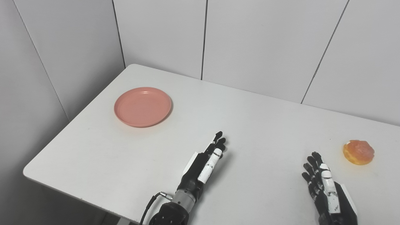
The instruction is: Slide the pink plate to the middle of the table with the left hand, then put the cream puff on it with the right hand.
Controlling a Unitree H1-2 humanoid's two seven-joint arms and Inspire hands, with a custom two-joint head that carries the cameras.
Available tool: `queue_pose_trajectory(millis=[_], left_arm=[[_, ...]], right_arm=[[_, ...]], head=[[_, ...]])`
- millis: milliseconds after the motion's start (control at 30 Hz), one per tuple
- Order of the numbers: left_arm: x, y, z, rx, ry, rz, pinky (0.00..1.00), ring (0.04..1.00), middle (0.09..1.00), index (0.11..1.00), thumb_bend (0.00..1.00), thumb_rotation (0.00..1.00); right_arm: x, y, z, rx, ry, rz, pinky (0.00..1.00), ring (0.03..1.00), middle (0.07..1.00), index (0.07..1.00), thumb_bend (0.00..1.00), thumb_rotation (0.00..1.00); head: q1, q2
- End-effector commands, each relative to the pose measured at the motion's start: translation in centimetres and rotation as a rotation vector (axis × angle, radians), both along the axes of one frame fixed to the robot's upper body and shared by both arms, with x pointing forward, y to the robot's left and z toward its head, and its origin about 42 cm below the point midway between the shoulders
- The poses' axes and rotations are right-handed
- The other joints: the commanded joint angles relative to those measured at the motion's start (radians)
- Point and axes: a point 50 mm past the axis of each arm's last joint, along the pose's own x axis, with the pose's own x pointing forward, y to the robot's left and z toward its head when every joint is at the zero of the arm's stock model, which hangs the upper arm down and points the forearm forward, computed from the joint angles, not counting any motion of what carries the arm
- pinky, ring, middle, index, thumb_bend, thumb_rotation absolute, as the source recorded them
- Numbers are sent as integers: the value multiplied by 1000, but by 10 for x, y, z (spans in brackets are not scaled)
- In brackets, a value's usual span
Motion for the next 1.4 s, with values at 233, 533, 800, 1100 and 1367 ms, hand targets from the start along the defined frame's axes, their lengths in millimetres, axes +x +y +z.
queue_pose_trajectory(millis=[233,533,800,1100,1367], left_arm=[[2,-10,5,-7,-23,-25,939,955,971,967,453,1000],[4,-4,9,-18,-29,-14,944,953,969,963,462,1000],[6,6,23,-5,-64,-29,975,961,976,969,475,1000],[11,25,54,31,-131,-46,968,952,971,960,514,1000],[23,36,98,-2,-228,-26,957,947,970,957,453,1000]], right_arm=[[1,5,22,29,-87,19,1000,1000,1000,1000,111,1000],[-3,10,27,21,-90,17,1000,1000,1000,1000,92,1000],[-3,12,27,28,-88,17,1000,1000,1000,1000,83,1000],[-2,14,29,19,-89,27,1000,1000,1000,1000,86,1000],[-1,16,29,25,-87,27,1000,1000,1000,1000,87,1000]], head=[[5,5],[8,9],[16,13],[16,19],[16,21]])
